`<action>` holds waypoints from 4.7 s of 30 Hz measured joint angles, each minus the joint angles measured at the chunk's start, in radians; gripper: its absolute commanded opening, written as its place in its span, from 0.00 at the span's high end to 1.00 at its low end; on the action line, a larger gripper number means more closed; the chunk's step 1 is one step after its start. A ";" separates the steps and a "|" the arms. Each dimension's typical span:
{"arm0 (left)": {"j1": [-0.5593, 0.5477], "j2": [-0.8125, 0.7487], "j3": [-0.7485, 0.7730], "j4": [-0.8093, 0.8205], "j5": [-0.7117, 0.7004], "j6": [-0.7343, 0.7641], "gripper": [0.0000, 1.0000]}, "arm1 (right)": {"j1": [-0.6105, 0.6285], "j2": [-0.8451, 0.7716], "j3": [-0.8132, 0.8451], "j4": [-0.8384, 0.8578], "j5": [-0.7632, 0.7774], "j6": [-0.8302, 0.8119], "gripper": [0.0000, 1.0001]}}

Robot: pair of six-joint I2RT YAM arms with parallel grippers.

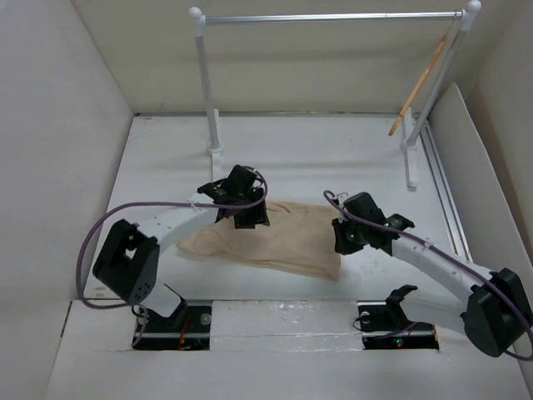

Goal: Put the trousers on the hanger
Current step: Fold the trousers at the center of the board, then pick up the hanger from the clothesline, then place the trousers on the hanger.

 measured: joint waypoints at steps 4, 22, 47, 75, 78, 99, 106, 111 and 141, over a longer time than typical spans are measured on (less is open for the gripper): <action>0.100 0.104 -0.035 0.069 -0.001 0.000 0.56 | 0.002 0.047 -0.059 0.087 -0.055 0.009 1.00; 0.342 -0.032 -0.204 0.127 -0.078 0.004 0.50 | -0.045 0.232 -0.032 0.167 -0.065 -0.012 0.80; 0.352 -0.101 -0.223 0.112 -0.061 0.022 0.58 | -0.179 0.332 0.215 0.112 -0.079 -0.153 0.84; -0.193 -0.150 0.100 0.125 -0.214 0.159 0.60 | -0.908 0.559 1.105 0.209 -0.459 0.081 0.00; -0.192 -0.151 0.033 0.121 -0.214 0.145 0.60 | -0.911 0.607 1.091 0.265 -0.534 0.133 0.02; -0.191 -0.151 0.022 0.126 -0.215 0.110 0.60 | -0.856 0.701 0.995 0.563 -0.684 0.293 0.75; -0.191 -0.103 0.114 0.118 -0.214 0.110 0.60 | -0.856 0.694 1.019 0.579 -0.714 0.301 0.86; -0.191 -0.051 0.253 0.082 -0.196 0.117 0.45 | -0.848 0.620 0.997 0.542 -0.717 0.277 0.88; -0.225 0.368 0.765 0.203 -0.094 0.064 0.33 | -0.399 -0.068 0.113 0.266 -0.492 0.029 0.94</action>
